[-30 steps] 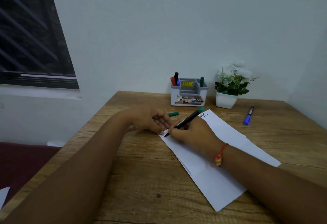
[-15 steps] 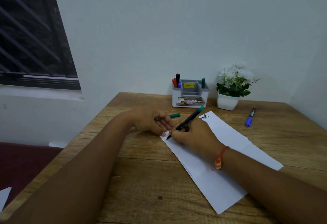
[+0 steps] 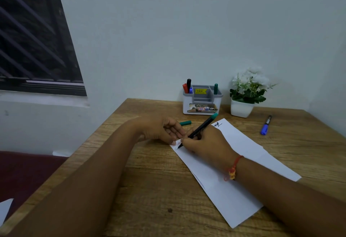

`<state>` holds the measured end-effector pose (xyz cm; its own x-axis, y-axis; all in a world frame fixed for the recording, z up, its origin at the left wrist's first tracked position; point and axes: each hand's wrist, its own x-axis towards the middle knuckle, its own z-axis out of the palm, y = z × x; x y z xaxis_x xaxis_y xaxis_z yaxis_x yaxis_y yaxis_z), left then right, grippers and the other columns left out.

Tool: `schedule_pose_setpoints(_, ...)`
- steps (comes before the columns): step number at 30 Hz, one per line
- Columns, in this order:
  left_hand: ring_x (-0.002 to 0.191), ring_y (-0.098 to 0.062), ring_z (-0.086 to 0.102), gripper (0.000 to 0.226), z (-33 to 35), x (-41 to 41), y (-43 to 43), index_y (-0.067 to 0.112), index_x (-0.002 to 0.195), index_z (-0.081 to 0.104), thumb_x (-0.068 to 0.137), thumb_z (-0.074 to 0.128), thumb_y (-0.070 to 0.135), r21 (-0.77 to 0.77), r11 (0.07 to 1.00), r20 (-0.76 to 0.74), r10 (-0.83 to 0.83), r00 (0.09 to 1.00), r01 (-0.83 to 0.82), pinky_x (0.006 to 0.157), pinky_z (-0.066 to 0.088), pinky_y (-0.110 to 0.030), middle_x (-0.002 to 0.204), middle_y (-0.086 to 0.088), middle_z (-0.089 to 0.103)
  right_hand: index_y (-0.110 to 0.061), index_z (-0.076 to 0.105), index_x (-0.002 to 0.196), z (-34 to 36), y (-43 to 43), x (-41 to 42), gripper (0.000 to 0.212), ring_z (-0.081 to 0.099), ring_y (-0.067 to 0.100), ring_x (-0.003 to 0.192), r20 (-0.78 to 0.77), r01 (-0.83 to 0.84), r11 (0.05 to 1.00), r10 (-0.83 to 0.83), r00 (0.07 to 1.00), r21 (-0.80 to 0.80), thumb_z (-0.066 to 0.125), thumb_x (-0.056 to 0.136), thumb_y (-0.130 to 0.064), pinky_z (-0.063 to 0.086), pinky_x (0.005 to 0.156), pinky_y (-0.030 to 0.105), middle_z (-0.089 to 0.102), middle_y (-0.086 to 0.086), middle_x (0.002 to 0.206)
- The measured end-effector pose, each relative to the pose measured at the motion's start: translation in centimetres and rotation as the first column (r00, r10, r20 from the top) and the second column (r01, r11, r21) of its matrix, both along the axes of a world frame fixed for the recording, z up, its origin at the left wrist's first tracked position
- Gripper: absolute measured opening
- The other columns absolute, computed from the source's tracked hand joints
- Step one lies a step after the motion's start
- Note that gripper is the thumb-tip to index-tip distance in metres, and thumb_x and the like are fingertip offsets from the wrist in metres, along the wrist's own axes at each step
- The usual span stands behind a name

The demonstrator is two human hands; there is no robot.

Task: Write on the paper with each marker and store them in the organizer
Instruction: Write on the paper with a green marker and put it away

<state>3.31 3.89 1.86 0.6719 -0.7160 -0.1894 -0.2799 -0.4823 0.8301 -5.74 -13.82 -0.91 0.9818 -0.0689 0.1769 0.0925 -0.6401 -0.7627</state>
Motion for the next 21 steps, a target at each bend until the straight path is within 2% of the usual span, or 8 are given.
schedule_pose_setpoints(3, 0.094, -0.008, 0.066, 0.040, 0.01, -0.07, 0.02, 0.013, 0.111, 0.067, 0.079, 0.070, -0.010, -0.003, 1.000, -0.010, -0.005, 1.000, 0.005, 0.089, 0.054, -0.023, 0.101, 0.006, 0.071, -0.013, 0.074, 0.079, 0.00, -0.02, -0.01, 0.017, 0.062, 0.004, 0.064, -0.001, 0.017, 1.000, -0.017, 1.000, -0.003, 0.072, 0.080, -0.030, 0.048, 0.060, 0.025, 0.069, -0.001, 0.067)
schedule_pose_setpoints(6, 0.095, -0.009, 0.066, 0.040, -0.04, -0.04, -0.01, 0.013, 0.112, 0.067, 0.079, 0.070, -0.010, -0.001, 1.000, -0.004, -0.005, 1.000, 0.005, 0.091, 0.054, -0.025, 0.102, 0.006, 0.071, -0.013, 0.075, 0.082, 0.05, -0.09, -0.08, 0.018, 0.065, 0.009, 0.070, -0.006, 0.012, 1.000, -0.012, 1.000, 0.027, 0.071, 0.079, -0.031, 0.053, 0.067, 0.031, 0.073, 0.005, 0.075)
schedule_pose_setpoints(13, 0.093, -0.007, 0.066, 0.041, 0.13, -0.10, -0.04, 0.011, 0.113, 0.066, 0.079, 0.068, -0.012, 0.001, 1.000, -0.016, 0.001, 1.000, -0.001, 0.089, 0.054, -0.023, 0.099, 0.008, 0.071, -0.018, 0.072, 0.075, 0.08, -0.02, 0.04, 0.023, 0.059, 0.002, 0.064, -0.019, -0.012, 1.000, 0.012, 1.000, 0.009, 0.073, 0.073, -0.041, 0.044, 0.058, 0.021, 0.066, -0.007, 0.064)
schedule_pose_setpoints(15, 0.094, -0.008, 0.065, 0.041, 0.15, -0.12, -0.02, 0.012, 0.112, 0.066, 0.080, 0.068, -0.013, 0.004, 1.000, -0.013, 0.000, 1.000, 0.000, 0.090, 0.054, -0.024, 0.100, 0.006, 0.070, -0.019, 0.072, 0.076, 0.07, -0.08, 0.07, 0.017, 0.061, 0.003, 0.067, -0.026, -0.007, 1.000, 0.008, 1.000, 0.020, 0.073, 0.076, -0.035, 0.044, 0.059, 0.021, 0.067, -0.006, 0.066)
schedule_pose_setpoints(18, 0.090, -0.004, 0.066, 0.041, 0.32, -0.23, -0.09, 0.010, 0.114, 0.066, 0.080, 0.068, -0.012, 0.006, 1.000, -0.017, 0.000, 1.000, 0.000, 0.084, 0.054, -0.019, 0.098, 0.009, 0.071, -0.016, 0.074, 0.079, 0.05, -0.13, 0.12, 0.020, 0.063, 0.006, 0.068, -0.025, -0.004, 1.000, 0.004, 1.000, 0.023, 0.073, 0.076, -0.035, 0.049, 0.063, 0.028, 0.071, 0.003, 0.072)
schedule_pose_setpoints(21, 0.088, -0.003, 0.067, 0.041, 0.33, -0.30, -0.13, 0.009, 0.115, 0.066, 0.079, 0.068, -0.012, 0.002, 1.000, -0.018, -0.003, 1.000, 0.003, 0.080, 0.053, -0.016, 0.098, 0.008, 0.071, -0.015, 0.075, 0.083, 0.12, -0.16, 0.02, 0.015, 0.061, 0.005, 0.067, -0.030, -0.003, 0.999, 0.004, 1.000, 0.038, 0.073, 0.079, -0.030, 0.047, 0.061, 0.022, 0.069, 0.000, 0.069)
